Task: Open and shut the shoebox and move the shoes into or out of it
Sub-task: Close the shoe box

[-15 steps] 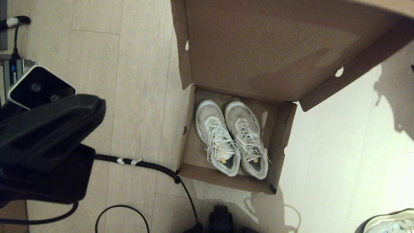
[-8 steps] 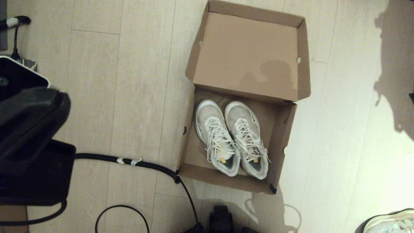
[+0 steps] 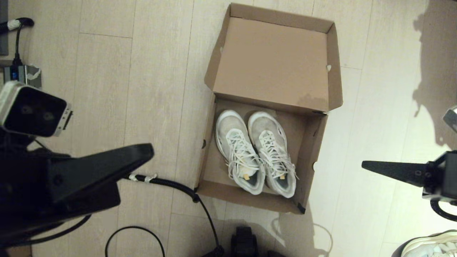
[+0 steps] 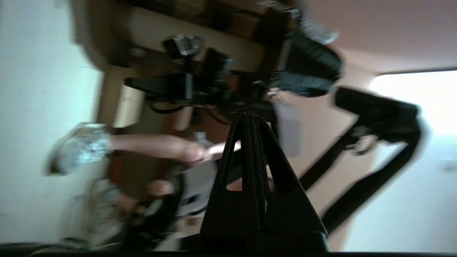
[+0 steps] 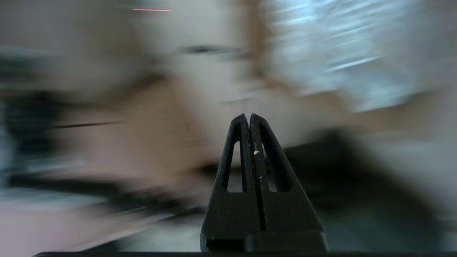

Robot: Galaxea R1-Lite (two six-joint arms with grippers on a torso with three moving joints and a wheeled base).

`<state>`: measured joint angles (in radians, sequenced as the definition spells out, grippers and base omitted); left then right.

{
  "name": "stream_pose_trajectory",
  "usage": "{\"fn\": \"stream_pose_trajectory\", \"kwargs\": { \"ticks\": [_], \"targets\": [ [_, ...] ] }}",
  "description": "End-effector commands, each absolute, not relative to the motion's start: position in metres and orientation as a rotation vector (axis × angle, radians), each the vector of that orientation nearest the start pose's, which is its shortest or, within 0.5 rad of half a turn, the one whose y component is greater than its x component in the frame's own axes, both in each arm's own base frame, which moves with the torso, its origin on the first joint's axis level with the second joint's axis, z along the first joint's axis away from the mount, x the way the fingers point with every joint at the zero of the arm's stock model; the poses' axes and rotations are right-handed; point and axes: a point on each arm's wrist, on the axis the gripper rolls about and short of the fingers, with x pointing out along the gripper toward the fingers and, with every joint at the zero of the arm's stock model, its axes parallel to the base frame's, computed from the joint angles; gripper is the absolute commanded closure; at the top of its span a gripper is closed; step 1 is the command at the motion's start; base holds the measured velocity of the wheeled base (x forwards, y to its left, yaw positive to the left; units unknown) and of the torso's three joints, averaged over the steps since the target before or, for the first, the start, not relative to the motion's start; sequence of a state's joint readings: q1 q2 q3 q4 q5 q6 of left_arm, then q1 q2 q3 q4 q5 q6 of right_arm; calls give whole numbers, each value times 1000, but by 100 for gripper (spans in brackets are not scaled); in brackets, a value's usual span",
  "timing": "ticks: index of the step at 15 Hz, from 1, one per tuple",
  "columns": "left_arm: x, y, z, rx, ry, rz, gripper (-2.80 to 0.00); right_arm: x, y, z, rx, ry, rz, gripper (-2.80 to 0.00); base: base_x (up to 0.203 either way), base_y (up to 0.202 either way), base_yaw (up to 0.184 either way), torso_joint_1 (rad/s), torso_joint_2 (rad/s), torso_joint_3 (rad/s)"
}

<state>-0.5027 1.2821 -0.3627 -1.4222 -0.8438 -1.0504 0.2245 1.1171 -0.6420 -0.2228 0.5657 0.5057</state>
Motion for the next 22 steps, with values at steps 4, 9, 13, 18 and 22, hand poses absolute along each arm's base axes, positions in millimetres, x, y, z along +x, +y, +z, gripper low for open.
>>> {"fn": "stream_pose_trajectory", "kwargs": {
  "ticks": [4, 9, 13, 18, 22],
  "targets": [
    [179, -105, 212, -490, 139, -1232, 0, 194, 68, 219, 188, 407, 223, 0, 0, 0, 0, 0, 0, 0],
    [273, -111, 225, -398, 24, -912, 0, 263, 62, 230, 188, 384, 57, 0, 0, 0, 0, 0, 0, 0],
    [330, -112, 227, -392, 22, -843, 0, 305, 13, 241, 182, 367, -29, 0, 0, 0, 0, 0, 0, 0],
    [396, -108, 232, -393, 24, -786, 0, 352, -5, 242, 214, 410, 24, 0, 0, 0, 0, 0, 0, 0],
    [430, -105, 224, -393, 21, -759, 0, 385, -5, 245, 300, 451, 22, 0, 0, 0, 0, 0, 0, 0]
  ]
}}
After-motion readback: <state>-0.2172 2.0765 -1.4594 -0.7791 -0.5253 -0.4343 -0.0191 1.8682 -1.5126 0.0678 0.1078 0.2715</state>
